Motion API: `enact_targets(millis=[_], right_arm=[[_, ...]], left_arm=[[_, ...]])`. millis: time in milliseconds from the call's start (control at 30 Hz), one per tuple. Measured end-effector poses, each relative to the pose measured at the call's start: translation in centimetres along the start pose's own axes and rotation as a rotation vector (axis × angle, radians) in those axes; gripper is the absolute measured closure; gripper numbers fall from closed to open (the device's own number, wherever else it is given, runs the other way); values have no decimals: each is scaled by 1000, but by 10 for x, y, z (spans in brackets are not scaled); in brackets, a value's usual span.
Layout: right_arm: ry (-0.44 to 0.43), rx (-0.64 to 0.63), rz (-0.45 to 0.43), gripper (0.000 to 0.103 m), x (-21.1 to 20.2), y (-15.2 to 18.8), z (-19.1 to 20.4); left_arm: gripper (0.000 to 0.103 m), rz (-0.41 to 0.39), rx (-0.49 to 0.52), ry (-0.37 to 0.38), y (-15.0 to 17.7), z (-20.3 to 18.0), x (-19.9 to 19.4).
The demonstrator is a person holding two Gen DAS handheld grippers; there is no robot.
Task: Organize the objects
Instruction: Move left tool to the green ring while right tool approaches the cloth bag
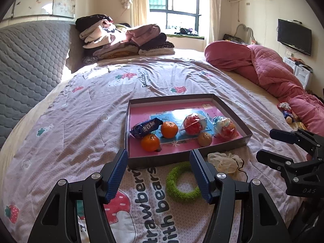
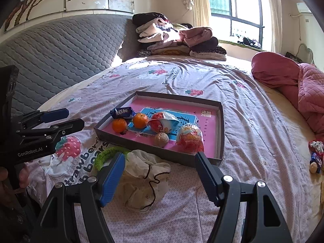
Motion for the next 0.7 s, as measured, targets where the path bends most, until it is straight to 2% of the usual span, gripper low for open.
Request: enact_targets(millis=[700], right_arm=[[15,4,53,32,5,26,0]], left_arm=[[38,89,4,21,31,-10,16]])
Point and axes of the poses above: each gripper's, at about its wrist camera, not at the fingertips, and x roughly the way its jaws point, z to its left, y to its underside, the point moved 7 cm from there along x, roughly the way its jaws point, and after that the axes turned 7 degrees about x, right-handed, at the moved point
